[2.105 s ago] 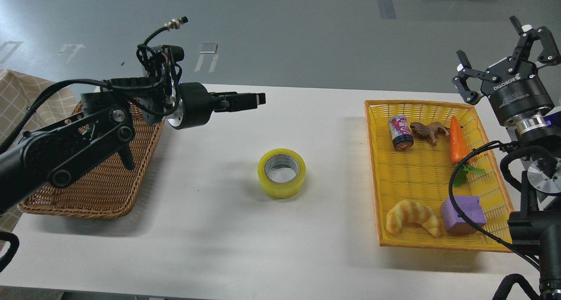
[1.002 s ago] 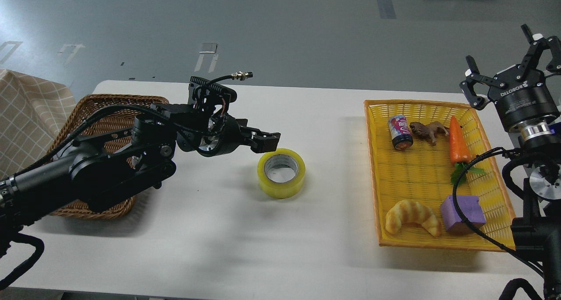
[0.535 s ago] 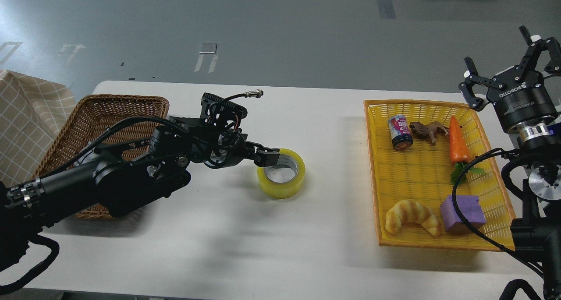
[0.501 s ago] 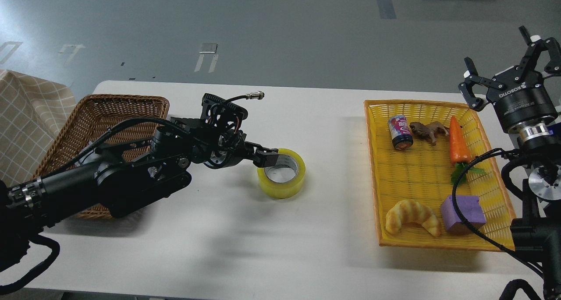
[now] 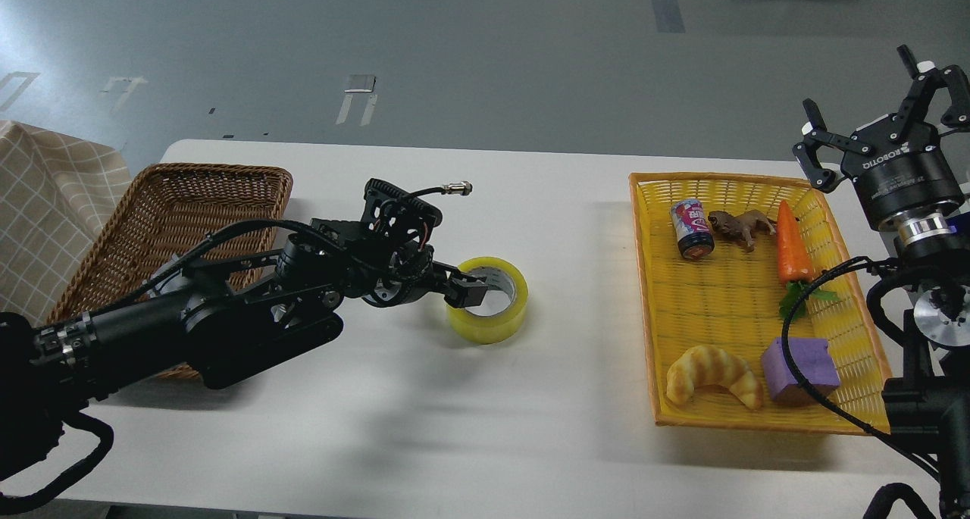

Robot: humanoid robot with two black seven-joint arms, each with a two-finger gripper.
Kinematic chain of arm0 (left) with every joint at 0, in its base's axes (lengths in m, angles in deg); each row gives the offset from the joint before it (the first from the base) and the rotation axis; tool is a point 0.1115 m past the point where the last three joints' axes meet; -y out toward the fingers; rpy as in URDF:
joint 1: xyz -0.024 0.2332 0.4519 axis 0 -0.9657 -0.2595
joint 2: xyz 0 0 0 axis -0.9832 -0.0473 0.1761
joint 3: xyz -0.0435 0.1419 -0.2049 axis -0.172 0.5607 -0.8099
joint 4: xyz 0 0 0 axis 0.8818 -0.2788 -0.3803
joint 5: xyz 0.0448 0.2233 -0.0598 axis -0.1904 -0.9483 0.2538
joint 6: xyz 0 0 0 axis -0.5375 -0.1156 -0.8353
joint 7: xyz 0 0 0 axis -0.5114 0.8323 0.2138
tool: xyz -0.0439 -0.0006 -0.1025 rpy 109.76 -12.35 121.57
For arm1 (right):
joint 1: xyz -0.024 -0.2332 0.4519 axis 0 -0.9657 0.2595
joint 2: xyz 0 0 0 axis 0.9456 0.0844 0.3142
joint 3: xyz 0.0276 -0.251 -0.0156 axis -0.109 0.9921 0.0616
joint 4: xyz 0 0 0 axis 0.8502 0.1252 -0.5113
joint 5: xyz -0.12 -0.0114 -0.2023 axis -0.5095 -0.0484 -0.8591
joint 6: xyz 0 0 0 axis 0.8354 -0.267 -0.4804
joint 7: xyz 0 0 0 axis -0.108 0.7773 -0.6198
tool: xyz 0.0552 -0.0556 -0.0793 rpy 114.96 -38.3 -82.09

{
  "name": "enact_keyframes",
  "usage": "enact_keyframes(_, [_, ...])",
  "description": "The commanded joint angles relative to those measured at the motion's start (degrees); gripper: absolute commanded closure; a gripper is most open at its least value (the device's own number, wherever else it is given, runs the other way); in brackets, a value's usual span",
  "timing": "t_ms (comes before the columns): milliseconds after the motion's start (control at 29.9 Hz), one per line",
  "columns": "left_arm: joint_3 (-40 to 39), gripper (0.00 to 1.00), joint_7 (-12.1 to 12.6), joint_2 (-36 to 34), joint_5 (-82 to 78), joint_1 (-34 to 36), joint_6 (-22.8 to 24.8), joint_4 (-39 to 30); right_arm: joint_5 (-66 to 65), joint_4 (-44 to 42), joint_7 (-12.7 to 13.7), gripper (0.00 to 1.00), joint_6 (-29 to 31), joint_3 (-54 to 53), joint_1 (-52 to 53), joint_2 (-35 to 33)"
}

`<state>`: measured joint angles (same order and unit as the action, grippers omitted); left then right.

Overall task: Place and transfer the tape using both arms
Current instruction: 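Hook the left gripper into the tape roll's hole and grasp it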

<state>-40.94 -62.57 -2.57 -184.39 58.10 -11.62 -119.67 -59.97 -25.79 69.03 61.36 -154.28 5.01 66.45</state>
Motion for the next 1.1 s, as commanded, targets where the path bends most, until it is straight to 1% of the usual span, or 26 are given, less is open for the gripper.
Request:
enact_keyframes(0, [0.06,0.03,-0.05,0.65,0.0,-0.05,0.0,0.63,0.0,0.0,0.0,0.0,0.0,0.0,-0.26,0.01])
enact_keyframes(67, [0.06,0.03,-0.05,0.74,0.0,0.04,0.0,0.81,0.0,0.0,0.0,0.0,0.0,0.0,-0.26,0.01])
enact_keyframes(234, [0.06,0.09,-0.05,0.91,0.0,-0.14,0.0,0.98,0.0,0.0,0.0,0.0,0.0,0.0,-0.35,0.01])
enact_keyframes(267, [0.06,0.12,-0.05,0.91,0.0,-0.14,0.0,0.98,0.0,0.0,0.0,0.0,0.0,0.0,-0.35,0.01])
enact_keyframes(301, [0.14,0.19,-0.14,1.0,0.09,-0.22,0.0,0.98,0.0,0.0,0.0,0.0,0.0,0.0,-0.35,0.01])
enact_keyframes(334, [0.14,0.22,-0.14,1.09,0.09,-0.22,0.0,0.98,0.0,0.0,0.0,0.0,0.0,-0.09,-0.35,0.01])
enact_keyframes(401, [0.23,0.32,-0.32,1.44,0.0,-0.31,0.0,1.16,0.0,0.0,0.0,0.0,0.0,0.0,-0.35,0.01])
enact_keyframes(434, [0.23,0.33,-0.32,1.44,0.0,-0.4,0.0,1.42,0.0,0.0,0.0,0.0,0.0,0.0,-0.35,0.01])
enact_keyframes(568, [0.23,0.33,-0.32,1.53,0.0,-0.58,0.0,1.77,0.0,0.0,0.0,0.0,0.0,0.0,-0.43,0.01])
enact_keyframes(635, [0.23,0.36,-0.32,2.05,0.0,-0.66,0.0,2.21,0.0,0.0,0.0,0.0,0.0,0.0,-0.52,0.01])
enact_keyframes(668, [0.23,0.43,-0.32,2.14,0.0,-0.66,0.0,2.56,0.0,0.0,0.0,0.0,0.0,0.0,-0.61,0.01])
enact_keyframes(735, [0.23,0.49,-0.49,2.23,0.0,-0.66,0.0,2.74,0.0,0.0,0.0,0.0,0.0,0.0,-0.7,0.01])
enact_keyframes(768, [0.23,0.56,-0.67,2.23,0.0,-0.66,0.0,2.83,0.0,0.0,0.0,0.0,0.0,0.0,-0.79,0.01])
enact_keyframes(802, [0.23,0.59,-0.76,2.32,0.0,-0.66,0.0,2.83,0.0,0.0,0.0,0.0,0.0,0.0,-0.79,0.01])
enact_keyframes(835, [0.32,0.7,-1.11,2.32,0.0,-0.75,0.0,3.09,0.0,0.0,0.0,0.0,0.0,0.0,-0.79,0.01])
enact_keyframes(869, [0.32,0.85,-1.72,2.32,0.0,-0.93,0.0,3.35,0.0,0.0,0.0,0.0,0.0,0.0,-0.79,0.01])
enact_keyframes(936, [0.32,0.98,-2.51,2.49,-0.09,-0.93,0.0,3.88,0.0,0.0,0.0,0.0,0.0,0.0,-0.79,0.01])
enact_keyframes(969, [0.41,1.0,-3.21,2.58,-0.26,-0.93,0.0,4.58,0.0,0.0,0.0,0.0,0.0,0.0,-0.79,0.01])
enact_keyframes(1002, [0.67,1.0,-3.39,2.58,-0.61,-0.93,0.0,4.85,0.0,0.0,0.0,0.0,0.0,-0.09,-0.79,0.01])
enact_keyframes(1036, [1.54,1.0,-4.26,2.67,-1.66,-0.75,0.0,5.37,0.0,0.0,0.0,0.0,0.0,-0.09,-0.79,0.01])
enact_keyframes(1069, [1.72,1.0,-5.67,2.67,-2.8,-0.66,0.0,5.64,0.0,0.0,0.0,0.0,0.0,-0.09,-0.79,0.01])
